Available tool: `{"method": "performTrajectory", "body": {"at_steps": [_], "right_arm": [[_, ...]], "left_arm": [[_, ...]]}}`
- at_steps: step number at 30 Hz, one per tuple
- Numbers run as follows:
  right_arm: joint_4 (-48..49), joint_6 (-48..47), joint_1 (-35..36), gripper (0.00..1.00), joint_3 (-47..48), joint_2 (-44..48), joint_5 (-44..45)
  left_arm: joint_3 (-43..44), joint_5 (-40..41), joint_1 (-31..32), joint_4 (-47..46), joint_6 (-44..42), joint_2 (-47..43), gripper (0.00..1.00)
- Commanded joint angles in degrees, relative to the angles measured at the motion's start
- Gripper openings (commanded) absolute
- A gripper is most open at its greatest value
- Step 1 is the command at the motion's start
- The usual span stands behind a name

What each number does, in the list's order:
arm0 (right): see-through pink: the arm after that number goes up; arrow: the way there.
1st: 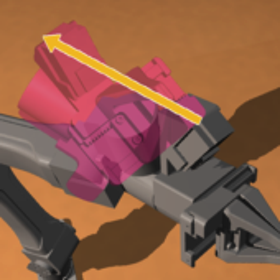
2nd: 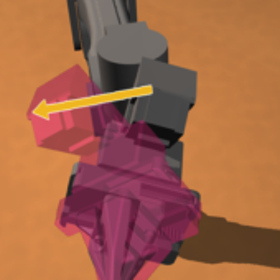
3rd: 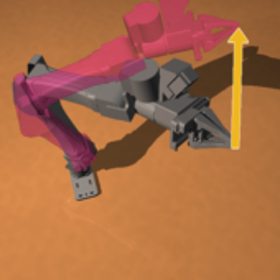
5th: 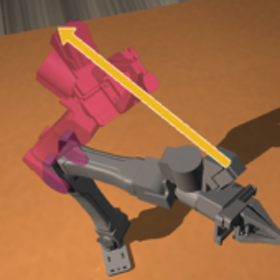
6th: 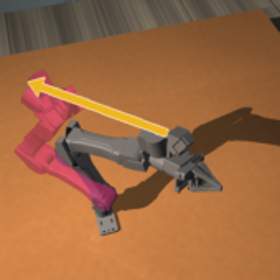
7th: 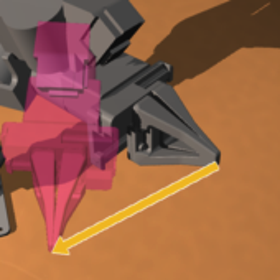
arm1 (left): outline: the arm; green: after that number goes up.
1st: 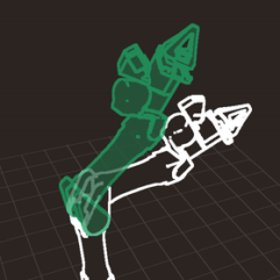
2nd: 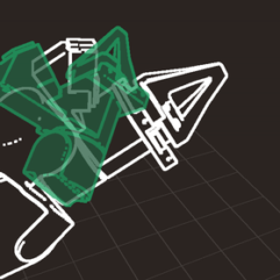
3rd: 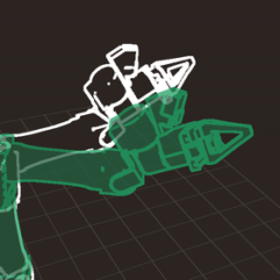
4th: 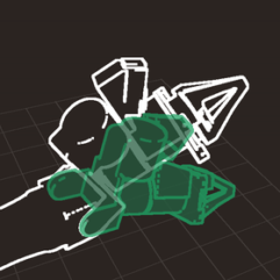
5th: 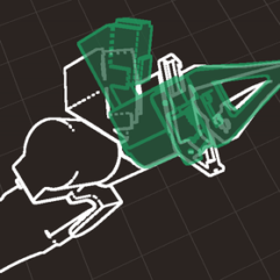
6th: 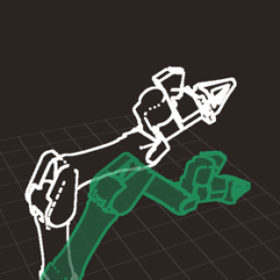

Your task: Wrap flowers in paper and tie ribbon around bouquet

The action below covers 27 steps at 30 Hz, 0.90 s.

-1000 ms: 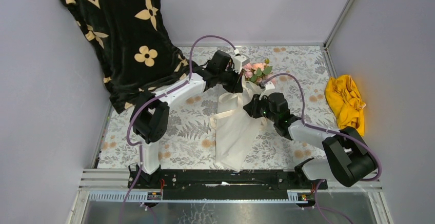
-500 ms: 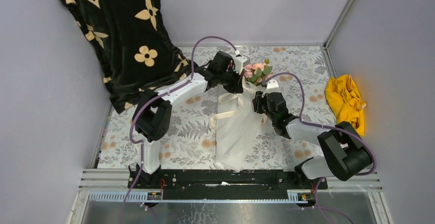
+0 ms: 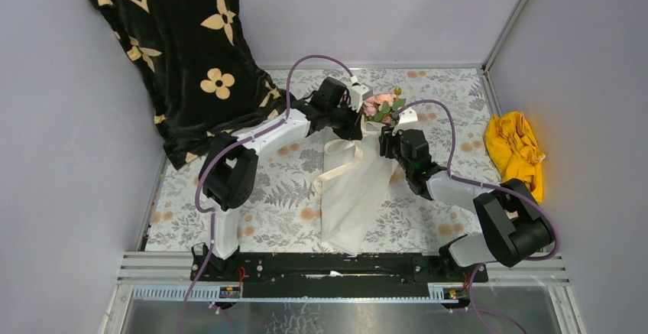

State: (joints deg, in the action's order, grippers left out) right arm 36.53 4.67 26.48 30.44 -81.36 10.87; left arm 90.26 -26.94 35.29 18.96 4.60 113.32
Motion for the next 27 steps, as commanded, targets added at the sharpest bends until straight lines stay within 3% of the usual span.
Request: {"method": "performTrajectory", "body": {"at_steps": [1, 20, 24, 27], "right_arm": [[1.8, -1.8, -1.1, 0.51, 3.3, 0.6, -1.2], [-5.2, -6.7, -3.8, 0.66, 13.4, -11.7, -13.2], [-5.8, -6.1, -4.2, 0.60, 14.2, -13.2, -14.6], [-6.0, -5.8, -4.4, 0.46, 14.4, -13.4, -14.8]], "left_arm": [[2.6, 0.9, 0.3, -0.1, 0.0, 2.2, 0.00], [3.2, -2.2, 0.4, 2.9, -0.5, 5.3, 0.00], [3.1, -2.5, 0.4, 3.0, -0.5, 5.5, 0.00], [2.8, -2.6, 0.4, 3.1, -0.5, 5.6, 0.00]]}}
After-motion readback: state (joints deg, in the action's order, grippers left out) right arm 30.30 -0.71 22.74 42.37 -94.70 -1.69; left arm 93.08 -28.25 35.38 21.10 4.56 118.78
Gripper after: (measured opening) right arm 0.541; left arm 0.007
